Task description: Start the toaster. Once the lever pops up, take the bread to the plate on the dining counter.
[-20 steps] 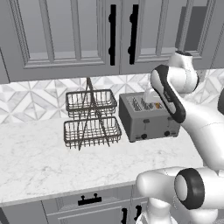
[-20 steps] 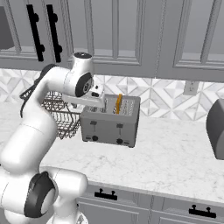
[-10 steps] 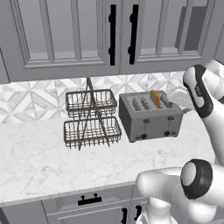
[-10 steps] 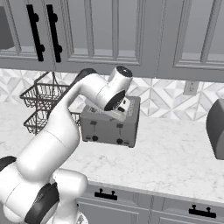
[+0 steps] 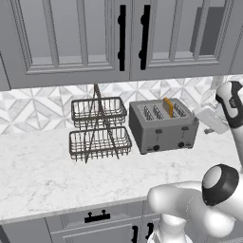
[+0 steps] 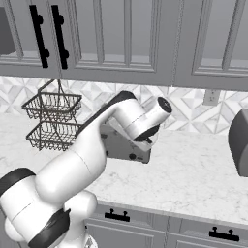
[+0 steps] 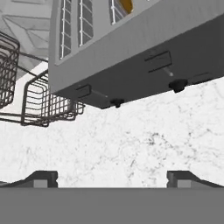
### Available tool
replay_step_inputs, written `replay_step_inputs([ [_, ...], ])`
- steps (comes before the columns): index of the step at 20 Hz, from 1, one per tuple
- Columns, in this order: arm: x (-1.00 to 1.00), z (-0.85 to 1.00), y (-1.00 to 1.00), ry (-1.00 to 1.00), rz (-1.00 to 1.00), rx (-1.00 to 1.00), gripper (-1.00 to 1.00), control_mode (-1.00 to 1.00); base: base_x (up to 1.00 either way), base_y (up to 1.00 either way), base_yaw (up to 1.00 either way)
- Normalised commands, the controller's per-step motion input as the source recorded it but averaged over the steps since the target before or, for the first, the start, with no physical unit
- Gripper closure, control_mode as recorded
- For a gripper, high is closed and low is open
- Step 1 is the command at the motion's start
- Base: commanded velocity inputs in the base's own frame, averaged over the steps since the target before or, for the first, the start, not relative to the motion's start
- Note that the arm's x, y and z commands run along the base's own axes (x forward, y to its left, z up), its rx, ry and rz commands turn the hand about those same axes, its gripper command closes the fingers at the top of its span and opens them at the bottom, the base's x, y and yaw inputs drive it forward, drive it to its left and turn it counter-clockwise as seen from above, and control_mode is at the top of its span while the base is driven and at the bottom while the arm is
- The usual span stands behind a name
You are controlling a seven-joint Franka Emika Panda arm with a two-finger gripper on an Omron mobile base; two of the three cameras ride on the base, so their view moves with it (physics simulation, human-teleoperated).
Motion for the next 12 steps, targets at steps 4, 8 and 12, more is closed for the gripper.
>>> replay_step_inputs([
  [4,0.00,-0.41,-0.03,-0.03,-0.07,0.09,-1.00,-1.00,0.00,0.00,0.00],
  [8,0.07,-0.04,-0.03,-0.03,-0.11,0.07,-1.00,-1.00,0.00,0.00,0.00],
  [12,0.14,-0.26,-0.05,-0.02,-0.10,0.03,-1.00,-1.00,0.00,0.00,0.00],
])
